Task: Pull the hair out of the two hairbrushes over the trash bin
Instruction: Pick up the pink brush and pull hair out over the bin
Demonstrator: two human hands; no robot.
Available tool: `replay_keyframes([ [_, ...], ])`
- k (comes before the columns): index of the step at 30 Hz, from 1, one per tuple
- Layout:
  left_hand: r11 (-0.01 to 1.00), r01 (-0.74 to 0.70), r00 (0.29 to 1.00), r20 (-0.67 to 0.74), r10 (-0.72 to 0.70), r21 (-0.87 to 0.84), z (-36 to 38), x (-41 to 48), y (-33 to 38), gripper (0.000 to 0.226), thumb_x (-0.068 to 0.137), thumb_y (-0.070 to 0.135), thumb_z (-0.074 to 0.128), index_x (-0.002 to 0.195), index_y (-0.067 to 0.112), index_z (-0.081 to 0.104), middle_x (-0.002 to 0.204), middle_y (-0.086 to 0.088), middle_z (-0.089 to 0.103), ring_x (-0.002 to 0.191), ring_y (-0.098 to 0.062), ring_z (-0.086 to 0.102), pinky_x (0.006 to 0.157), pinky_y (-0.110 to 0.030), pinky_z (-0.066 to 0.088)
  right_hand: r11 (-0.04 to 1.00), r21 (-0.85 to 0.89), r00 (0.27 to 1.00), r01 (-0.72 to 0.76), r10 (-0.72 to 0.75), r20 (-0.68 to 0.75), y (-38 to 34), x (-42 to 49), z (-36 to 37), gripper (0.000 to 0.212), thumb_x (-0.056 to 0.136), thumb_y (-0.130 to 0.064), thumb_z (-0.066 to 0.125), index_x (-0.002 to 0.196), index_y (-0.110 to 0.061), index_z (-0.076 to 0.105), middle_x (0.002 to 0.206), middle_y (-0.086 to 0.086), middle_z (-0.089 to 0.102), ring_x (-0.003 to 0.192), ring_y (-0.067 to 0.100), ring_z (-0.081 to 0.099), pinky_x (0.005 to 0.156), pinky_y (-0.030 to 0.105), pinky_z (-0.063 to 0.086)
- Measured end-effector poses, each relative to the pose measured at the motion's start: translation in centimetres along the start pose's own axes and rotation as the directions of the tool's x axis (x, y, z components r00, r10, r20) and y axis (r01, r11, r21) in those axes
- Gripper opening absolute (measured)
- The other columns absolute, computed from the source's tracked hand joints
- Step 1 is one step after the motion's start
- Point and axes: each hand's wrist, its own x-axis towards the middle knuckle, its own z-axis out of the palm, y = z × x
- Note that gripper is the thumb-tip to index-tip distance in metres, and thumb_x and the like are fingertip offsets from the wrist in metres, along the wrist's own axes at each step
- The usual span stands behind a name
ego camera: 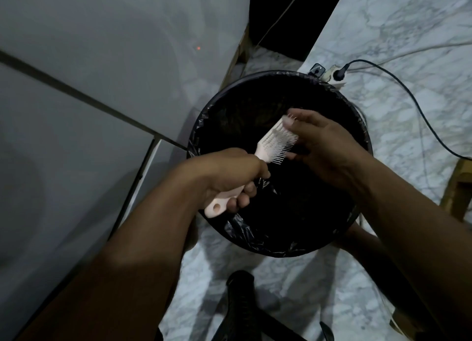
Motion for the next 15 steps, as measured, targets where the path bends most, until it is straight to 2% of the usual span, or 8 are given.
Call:
replay_keyframes([
  [2, 0.998, 0.018, 0.998, 0.065, -0.014, -0.066, -0.4, -0.2, 0.3, 0.014, 0.101, 0.02, 0.05, 0.088, 0.017, 0.047, 0.055, 0.0, 0.039, 0.032, -0.009, 0.036, 0.033, -0.014, 0.025, 0.994, -0.022, 0.994, 0.112, -0.111, 0.018, 0.4, 0.0, -0.1, 0.053, 0.071, -0.024, 0.081, 0.121, -0.019, 0.065, 0.109, 0.0, 0.07, 0.093, 0.013, 0.07, 0.07, 0.028, 0.054],
  [3, 0.995, 0.028, 0.995, 0.102, -0.017, -0.1, -0.5, -0.4, 0.4, 0.013, 0.101, 0.021, 0.05, 0.09, 0.017, 0.046, 0.056, 0.0, 0.038, 0.031, -0.008, 0.036, 0.031, -0.013, 0.025, 0.986, -0.025, 0.987, 0.163, -0.163, 0.005, 0.5, 0.0, -0.2, 0.056, 0.066, -0.025, 0.082, 0.12, -0.017, 0.067, 0.107, 0.0, 0.072, 0.091, 0.012, 0.071, 0.068, 0.025, 0.054],
  [6, 0.988, 0.044, 0.981, 0.192, -0.015, -0.15, -0.6, -0.7, 0.6, 0.012, 0.101, 0.02, 0.049, 0.09, 0.017, 0.046, 0.057, 0.001, 0.037, 0.029, -0.007, 0.036, 0.029, -0.012, 0.024, 0.952, -0.089, 0.952, 0.292, -0.298, -0.072, 0.4, 0.0, -0.7, 0.033, 0.073, -0.018, 0.082, 0.105, -0.015, 0.074, 0.089, -0.002, 0.074, 0.077, 0.005, 0.069, 0.067, 0.019, 0.053],
  [9, 0.988, 0.053, 0.972, 0.236, -0.017, -0.147, -0.5, -1.0, 0.7, 0.014, 0.102, 0.021, 0.049, 0.088, 0.018, 0.047, 0.057, 0.001, 0.037, 0.029, -0.006, 0.036, 0.029, -0.011, 0.024, 0.913, -0.173, 0.912, 0.369, -0.391, -0.121, 0.7, 0.1, -1.3, 0.008, 0.082, -0.018, 0.079, 0.089, -0.014, 0.076, 0.066, -0.009, 0.072, 0.056, -0.001, 0.061, 0.057, 0.014, 0.048],
  [10, 0.988, 0.055, 0.97, 0.243, -0.019, -0.144, -0.4, -1.0, 0.8, 0.016, 0.101, 0.021, 0.05, 0.086, 0.017, 0.047, 0.057, 0.001, 0.037, 0.029, -0.006, 0.037, 0.028, -0.012, 0.025, 0.904, -0.194, 0.903, 0.381, -0.409, -0.133, 0.7, 0.1, -1.4, 0.006, 0.085, -0.018, 0.077, 0.085, -0.012, 0.075, 0.061, -0.01, 0.071, 0.053, -0.002, 0.059, 0.055, 0.014, 0.047],
  [13, 0.994, 0.026, 0.978, 0.209, -0.002, -0.108, -0.3, -0.9, 0.7, 0.028, 0.101, 0.023, 0.054, 0.076, 0.015, 0.044, 0.056, -0.001, 0.039, 0.028, -0.009, 0.04, 0.028, -0.012, 0.029, 0.897, -0.237, 0.885, 0.374, -0.422, -0.199, 1.0, 0.1, -1.5, 0.02, 0.091, -0.021, 0.071, 0.076, -0.008, 0.071, 0.058, -0.007, 0.067, 0.053, 0.002, 0.058, 0.055, 0.016, 0.047],
  [15, 0.998, -0.022, 0.984, 0.177, 0.033, -0.064, -0.3, -0.9, 0.7, 0.03, 0.101, 0.022, 0.057, 0.075, 0.014, 0.045, 0.056, -0.002, 0.04, 0.028, -0.01, 0.042, 0.029, -0.013, 0.031, 0.932, -0.212, 0.882, 0.296, -0.351, -0.314, 1.1, 0.2, -1.5, 0.027, 0.092, -0.025, 0.069, 0.071, -0.009, 0.068, 0.061, 0.001, 0.064, 0.053, 0.008, 0.055, 0.055, 0.02, 0.047],
])
